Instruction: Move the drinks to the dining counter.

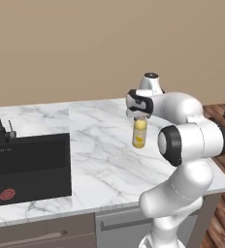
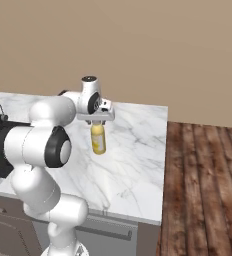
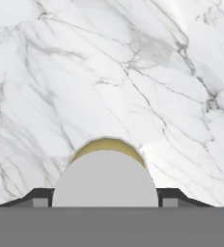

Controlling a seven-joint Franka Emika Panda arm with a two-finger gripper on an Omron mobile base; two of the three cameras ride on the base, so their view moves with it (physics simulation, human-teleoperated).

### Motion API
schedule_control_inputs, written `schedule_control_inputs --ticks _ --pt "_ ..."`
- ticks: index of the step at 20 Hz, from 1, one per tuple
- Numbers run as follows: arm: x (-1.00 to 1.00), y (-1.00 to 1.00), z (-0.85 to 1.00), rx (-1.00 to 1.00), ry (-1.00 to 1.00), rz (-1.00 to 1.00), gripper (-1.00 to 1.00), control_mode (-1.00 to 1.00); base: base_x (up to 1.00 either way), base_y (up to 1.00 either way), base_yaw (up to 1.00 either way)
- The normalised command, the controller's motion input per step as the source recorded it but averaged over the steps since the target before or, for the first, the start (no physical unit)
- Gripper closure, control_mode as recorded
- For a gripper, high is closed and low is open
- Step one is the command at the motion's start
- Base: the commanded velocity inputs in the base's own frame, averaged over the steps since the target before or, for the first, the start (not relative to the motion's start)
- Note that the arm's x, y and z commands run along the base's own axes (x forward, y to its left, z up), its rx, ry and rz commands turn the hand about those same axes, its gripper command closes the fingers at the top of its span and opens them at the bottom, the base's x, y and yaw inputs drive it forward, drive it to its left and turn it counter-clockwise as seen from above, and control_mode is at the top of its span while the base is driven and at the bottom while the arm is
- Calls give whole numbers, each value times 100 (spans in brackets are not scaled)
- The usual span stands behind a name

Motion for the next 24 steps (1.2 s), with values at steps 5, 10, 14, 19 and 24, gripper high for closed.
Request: schedule_control_inputs --ticks 5,10,14,19,24 --pt "9 0 -33 0 0 0 100 -100 0 0 0" --pt "2 0 -42 0 0 0 -100 -100 0 0 0" --pt "0 0 -6 0 0 0 -100 -100 0 0 0" --pt "0 -13 15 7 0 0 -100 -100 0 0 0" --pt "0 -1 15 3 0 0 -100 -100 0 0 0"
